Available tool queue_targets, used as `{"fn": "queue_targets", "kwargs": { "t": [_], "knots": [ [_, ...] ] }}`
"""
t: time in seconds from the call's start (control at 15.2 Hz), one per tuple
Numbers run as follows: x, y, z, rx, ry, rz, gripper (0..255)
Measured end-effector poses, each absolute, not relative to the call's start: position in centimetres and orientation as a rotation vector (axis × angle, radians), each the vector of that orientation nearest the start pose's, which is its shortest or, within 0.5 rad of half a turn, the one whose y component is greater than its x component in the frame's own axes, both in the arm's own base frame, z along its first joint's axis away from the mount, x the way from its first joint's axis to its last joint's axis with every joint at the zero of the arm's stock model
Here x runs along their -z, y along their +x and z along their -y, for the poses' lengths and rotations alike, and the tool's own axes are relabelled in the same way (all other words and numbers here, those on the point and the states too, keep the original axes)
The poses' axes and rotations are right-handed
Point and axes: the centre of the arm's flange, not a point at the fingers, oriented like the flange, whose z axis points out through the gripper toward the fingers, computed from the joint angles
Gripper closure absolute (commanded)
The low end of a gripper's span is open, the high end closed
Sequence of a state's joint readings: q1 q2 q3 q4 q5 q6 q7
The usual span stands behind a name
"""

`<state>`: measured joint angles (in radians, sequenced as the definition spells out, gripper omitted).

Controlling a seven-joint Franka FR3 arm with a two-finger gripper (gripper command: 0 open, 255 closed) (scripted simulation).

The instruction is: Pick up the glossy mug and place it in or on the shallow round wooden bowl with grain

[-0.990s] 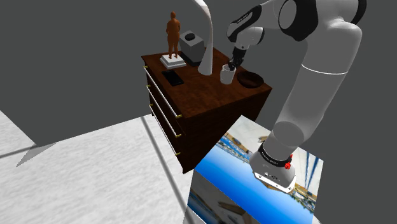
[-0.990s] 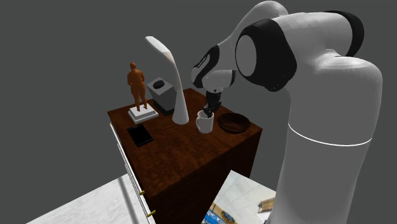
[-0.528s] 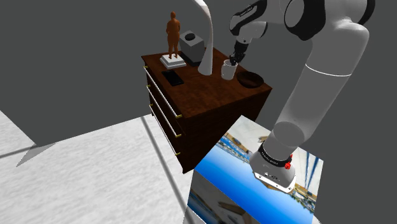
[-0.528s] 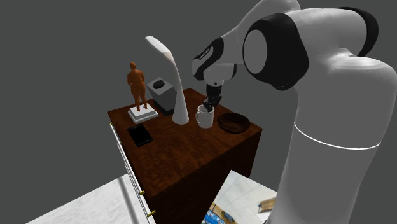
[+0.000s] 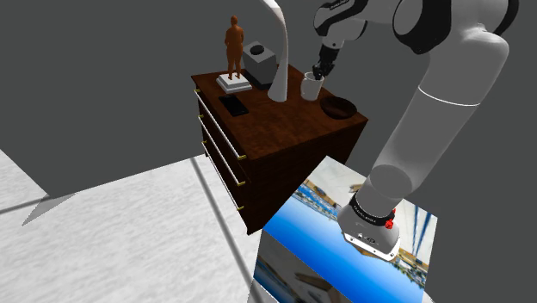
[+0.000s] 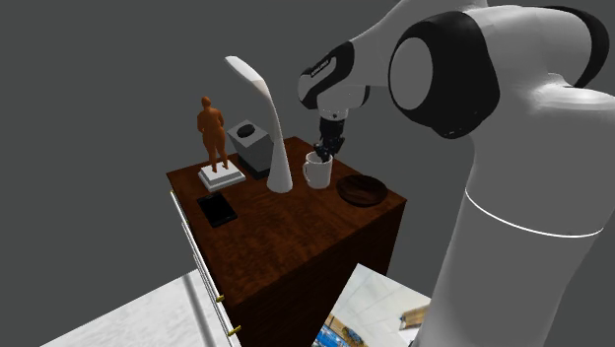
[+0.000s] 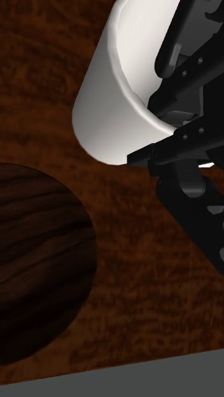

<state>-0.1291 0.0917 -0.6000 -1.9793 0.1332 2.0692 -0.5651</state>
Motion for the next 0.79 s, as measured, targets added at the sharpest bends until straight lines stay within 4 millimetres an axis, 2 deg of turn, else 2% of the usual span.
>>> {"fn": "queue_targets", "kwargs": {
  "t": [0.4, 0.59, 0.79],
  "knots": [
    [-46.3, 43.7, 37.3, 0.081, -3.078, -0.347, 255],
    [-47.0, 41.6, 38.7, 0.080, -3.078, -0.348, 255],
    [-47.6, 38.4, 41.5, 0.080, -3.078, -0.349, 255]
  ]
}}
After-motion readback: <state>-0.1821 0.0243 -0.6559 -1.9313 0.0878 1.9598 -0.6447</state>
